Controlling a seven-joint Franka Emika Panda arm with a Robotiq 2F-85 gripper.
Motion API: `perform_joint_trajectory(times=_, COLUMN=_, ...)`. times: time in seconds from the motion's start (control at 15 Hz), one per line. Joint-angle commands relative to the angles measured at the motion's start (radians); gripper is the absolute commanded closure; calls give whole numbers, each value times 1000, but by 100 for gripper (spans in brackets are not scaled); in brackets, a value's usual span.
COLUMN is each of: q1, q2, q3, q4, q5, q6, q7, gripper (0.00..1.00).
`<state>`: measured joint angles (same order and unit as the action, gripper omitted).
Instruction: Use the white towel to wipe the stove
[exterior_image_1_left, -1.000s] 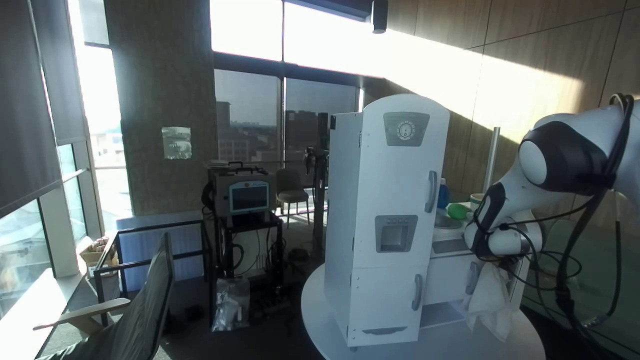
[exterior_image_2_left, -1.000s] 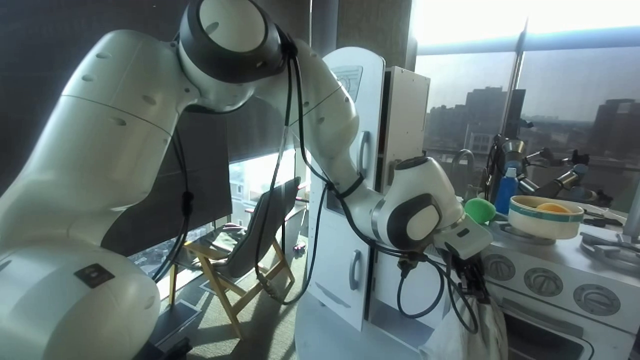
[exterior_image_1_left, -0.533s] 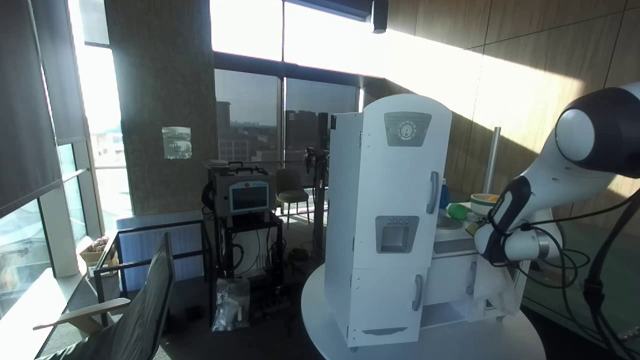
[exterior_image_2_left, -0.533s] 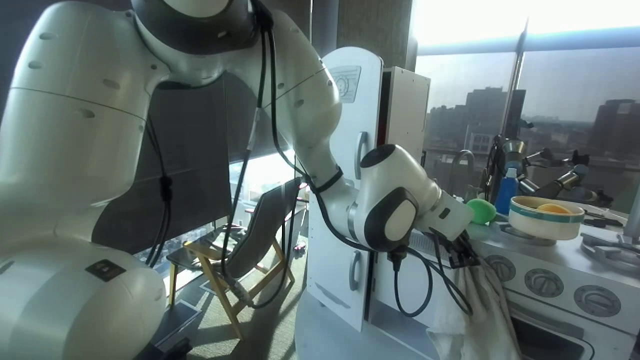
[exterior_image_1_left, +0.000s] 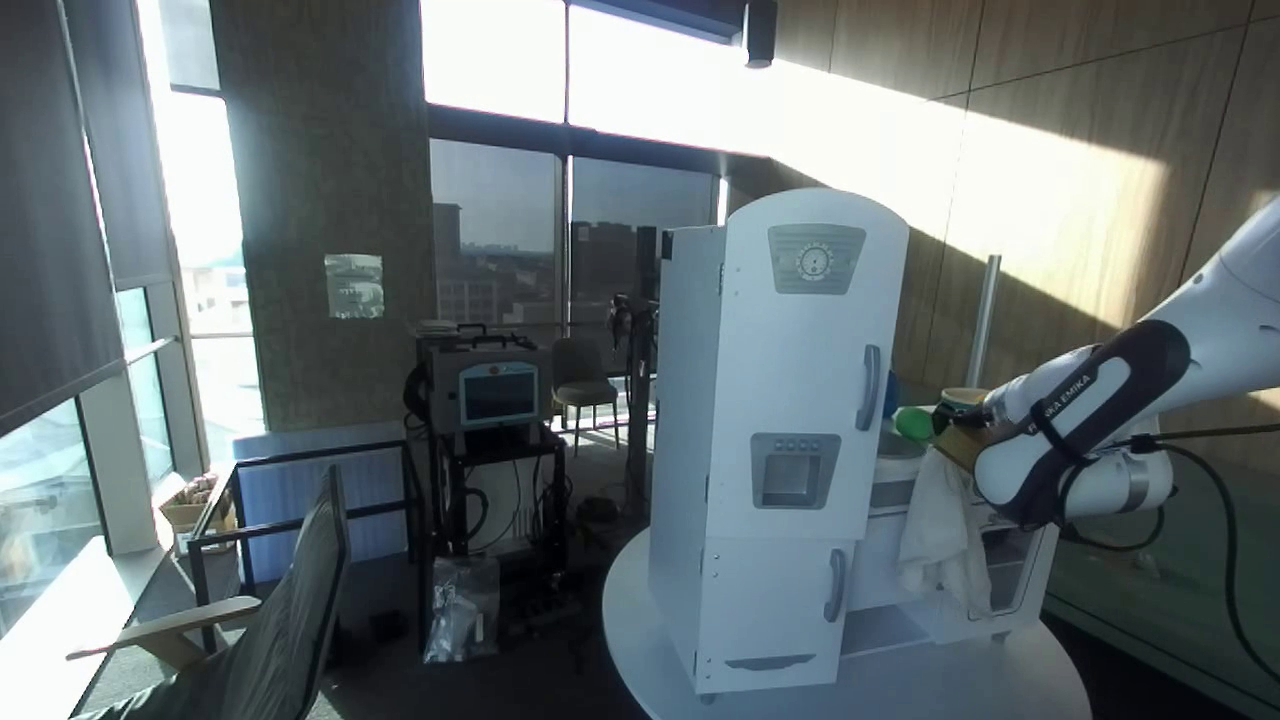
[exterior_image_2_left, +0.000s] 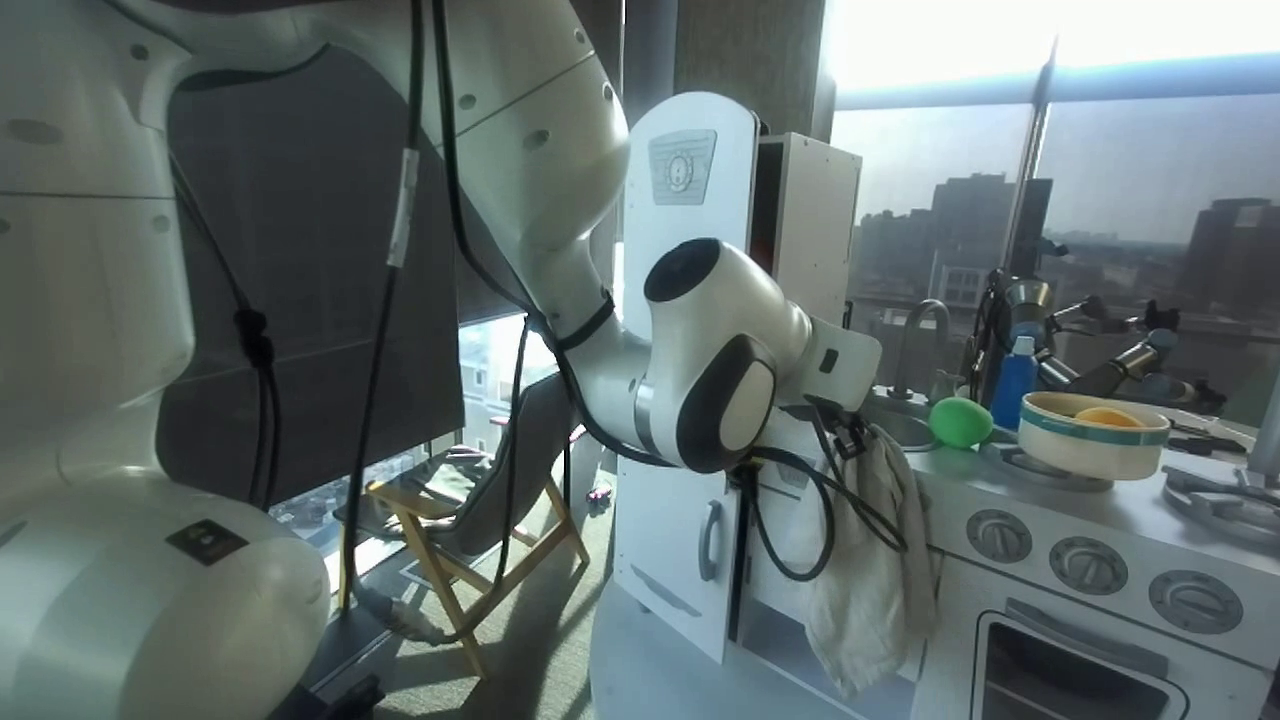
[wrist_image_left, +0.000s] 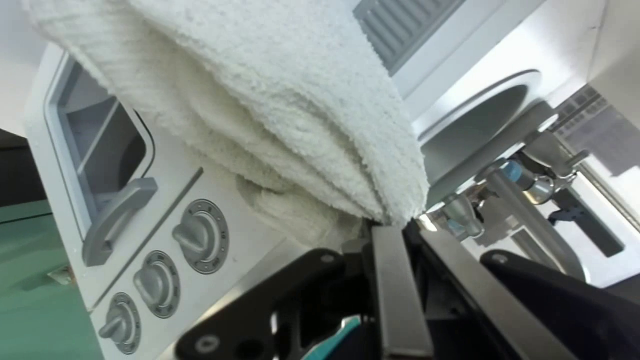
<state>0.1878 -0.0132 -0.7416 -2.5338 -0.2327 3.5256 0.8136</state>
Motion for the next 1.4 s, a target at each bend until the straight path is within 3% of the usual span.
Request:
perform_joint_trajectory(times=0.0, q1=5, q2=-26, q3=1, q4=52, q5=-77, q6=5, q7=-34, gripper=96)
perform_joint_trajectory(times=0.53, q1=-8, q2=82, q3=-12, q4=159, q5=-120, q6=-18, q7=49, gripper=96)
perform_joint_trajectory(times=1.13, q1=-112, q2=175, q3=68, q4=166, q5=-224, q6=-58, q7=176, gripper=96)
perform_joint_trajectory(times=1.33, q1=-157, q2=155, q3=107, q4=175, q5=-259, q6=-60, q7=223, gripper=96)
